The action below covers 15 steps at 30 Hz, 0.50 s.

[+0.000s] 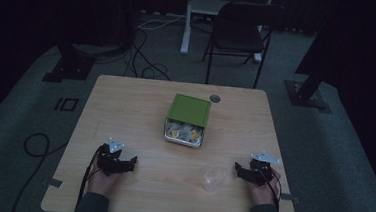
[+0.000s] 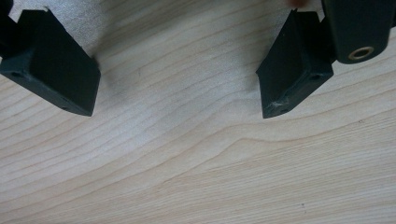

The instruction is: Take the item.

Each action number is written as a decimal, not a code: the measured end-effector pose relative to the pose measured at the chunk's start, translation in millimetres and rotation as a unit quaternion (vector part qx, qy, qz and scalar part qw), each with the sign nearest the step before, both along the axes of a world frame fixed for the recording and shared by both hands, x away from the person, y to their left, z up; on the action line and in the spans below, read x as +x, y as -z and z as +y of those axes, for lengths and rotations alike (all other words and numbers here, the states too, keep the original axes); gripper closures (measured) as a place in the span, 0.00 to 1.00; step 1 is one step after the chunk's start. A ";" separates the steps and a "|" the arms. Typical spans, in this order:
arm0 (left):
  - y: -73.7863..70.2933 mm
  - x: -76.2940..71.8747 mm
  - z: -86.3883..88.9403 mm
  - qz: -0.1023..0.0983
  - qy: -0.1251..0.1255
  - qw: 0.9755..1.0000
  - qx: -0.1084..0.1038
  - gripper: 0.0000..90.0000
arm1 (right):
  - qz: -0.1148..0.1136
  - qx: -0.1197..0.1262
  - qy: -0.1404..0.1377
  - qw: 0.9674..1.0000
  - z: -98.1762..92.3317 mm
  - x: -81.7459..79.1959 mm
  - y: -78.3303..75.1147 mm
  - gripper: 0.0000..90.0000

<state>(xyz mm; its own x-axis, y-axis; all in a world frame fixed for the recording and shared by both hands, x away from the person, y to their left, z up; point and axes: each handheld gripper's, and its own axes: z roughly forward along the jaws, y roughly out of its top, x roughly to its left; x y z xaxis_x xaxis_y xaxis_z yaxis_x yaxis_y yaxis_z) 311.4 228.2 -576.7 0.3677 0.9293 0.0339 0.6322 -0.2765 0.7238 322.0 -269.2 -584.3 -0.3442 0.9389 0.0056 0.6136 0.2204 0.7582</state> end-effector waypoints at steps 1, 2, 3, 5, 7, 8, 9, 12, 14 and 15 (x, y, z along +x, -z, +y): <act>0.0 0.0 0.0 0.000 0.000 1.000 0.000 0.15 | 0.000 0.000 0.000 1.000 0.0 0.0 0.0 0.25; 0.0 0.0 -0.1 0.000 0.000 1.000 0.000 0.15 | 0.000 0.000 0.000 1.000 0.0 0.0 0.0 0.25; 0.0 0.0 -0.4 0.000 -0.001 1.000 0.000 0.15 | 0.000 0.000 0.000 1.000 0.0 0.0 0.0 0.25; -0.1 -0.3 -0.7 0.000 -0.003 1.000 0.001 0.15 | 0.000 0.000 0.000 1.000 0.0 0.0 0.0 0.25; 0.0 -0.3 -0.7 0.000 -0.003 1.000 0.001 0.15 | 0.000 0.000 0.000 1.000 0.1 0.0 0.0 0.25; 0.0 -0.3 -0.7 0.000 -0.003 1.000 0.001 0.15 | 0.000 0.000 0.000 1.000 0.1 0.0 0.0 0.25; 0.0 -0.3 -0.7 0.000 -0.003 1.000 0.001 0.15 | 0.000 0.000 0.000 1.000 0.1 0.0 0.0 0.25; 0.0 -0.2 -0.6 0.000 -0.002 1.000 0.001 0.15 | 0.000 0.000 0.000 1.000 0.0 0.0 0.0 0.25; 0.0 -0.1 -0.6 0.000 -0.002 1.000 0.000 0.15 | 0.000 0.000 -0.001 1.000 0.1 0.2 0.0 0.25; 0.0 -0.1 -0.5 0.000 -0.002 1.000 0.001 0.15 | 0.001 0.000 -0.001 1.000 0.1 0.3 0.0 0.25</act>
<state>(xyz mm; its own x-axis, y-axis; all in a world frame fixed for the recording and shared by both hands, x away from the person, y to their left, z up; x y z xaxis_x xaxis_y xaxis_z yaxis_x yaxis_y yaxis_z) 311.3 227.7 -576.6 0.3645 0.9305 0.0356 0.6336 -0.2758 0.7229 322.2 -269.1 -584.3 -0.3452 0.9385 0.0062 0.6141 0.2209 0.7576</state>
